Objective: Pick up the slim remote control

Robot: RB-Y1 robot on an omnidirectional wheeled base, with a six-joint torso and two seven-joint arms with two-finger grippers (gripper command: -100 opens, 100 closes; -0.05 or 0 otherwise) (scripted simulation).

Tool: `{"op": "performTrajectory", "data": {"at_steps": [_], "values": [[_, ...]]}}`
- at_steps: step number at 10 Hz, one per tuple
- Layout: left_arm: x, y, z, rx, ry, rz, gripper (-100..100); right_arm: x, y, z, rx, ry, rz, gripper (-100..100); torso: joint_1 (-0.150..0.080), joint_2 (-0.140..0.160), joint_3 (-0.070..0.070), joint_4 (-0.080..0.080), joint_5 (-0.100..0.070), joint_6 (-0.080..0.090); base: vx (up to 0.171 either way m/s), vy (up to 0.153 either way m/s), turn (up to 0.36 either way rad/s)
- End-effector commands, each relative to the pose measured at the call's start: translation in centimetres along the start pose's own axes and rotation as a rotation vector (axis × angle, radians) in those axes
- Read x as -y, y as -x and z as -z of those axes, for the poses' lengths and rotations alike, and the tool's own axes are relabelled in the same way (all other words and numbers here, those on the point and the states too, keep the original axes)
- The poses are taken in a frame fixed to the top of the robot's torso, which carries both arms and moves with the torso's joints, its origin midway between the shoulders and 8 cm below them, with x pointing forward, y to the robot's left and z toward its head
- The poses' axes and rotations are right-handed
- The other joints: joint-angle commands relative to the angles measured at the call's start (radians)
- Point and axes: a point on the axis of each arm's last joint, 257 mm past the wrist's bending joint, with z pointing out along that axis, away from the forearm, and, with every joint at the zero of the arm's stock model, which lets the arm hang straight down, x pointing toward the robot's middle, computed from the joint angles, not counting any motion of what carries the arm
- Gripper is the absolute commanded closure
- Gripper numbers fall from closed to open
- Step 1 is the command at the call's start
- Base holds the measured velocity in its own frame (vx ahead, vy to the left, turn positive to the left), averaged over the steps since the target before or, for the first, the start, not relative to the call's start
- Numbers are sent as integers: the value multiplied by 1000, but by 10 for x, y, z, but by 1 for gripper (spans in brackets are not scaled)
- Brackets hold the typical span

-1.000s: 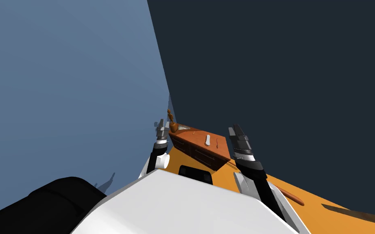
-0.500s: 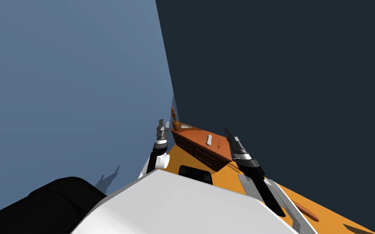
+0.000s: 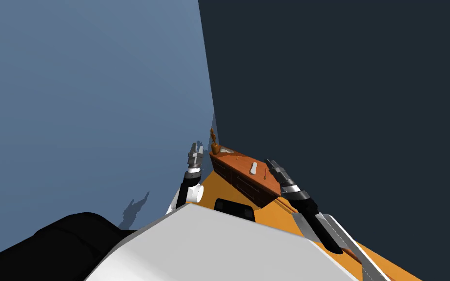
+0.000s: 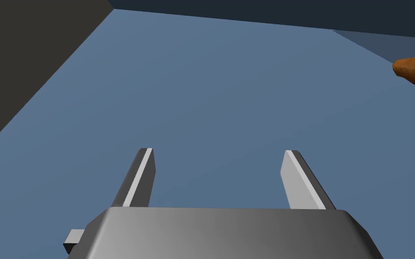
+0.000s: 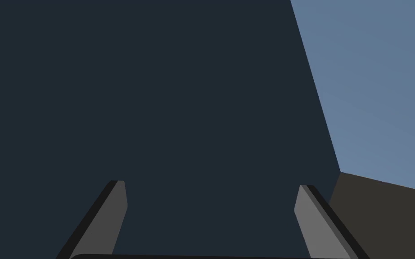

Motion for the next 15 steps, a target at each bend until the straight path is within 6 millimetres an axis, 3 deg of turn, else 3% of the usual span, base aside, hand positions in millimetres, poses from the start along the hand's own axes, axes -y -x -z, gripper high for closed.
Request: {"op": "performTrajectory", "data": {"at_steps": [1, 10, 15], "values": [[0, 0, 0, 0, 0, 0, 0, 13, -12, 4, -41, -18, 51, -100, 0, 0, 0, 0, 0, 0, -31, -36, 124], [0, 0, 0, 0, 0, 0, 0, 114, -64, 46, -368, -72, 528, -100, 2, -2, -1, 0, 0, 1, -38, -33, 209], [0, 0, 0, 0, 0, 0, 0, 176, -87, 90, -554, -110, 714, -100, 1, -2, -1, 0, 0, 0, -30, -29, 216]]}}
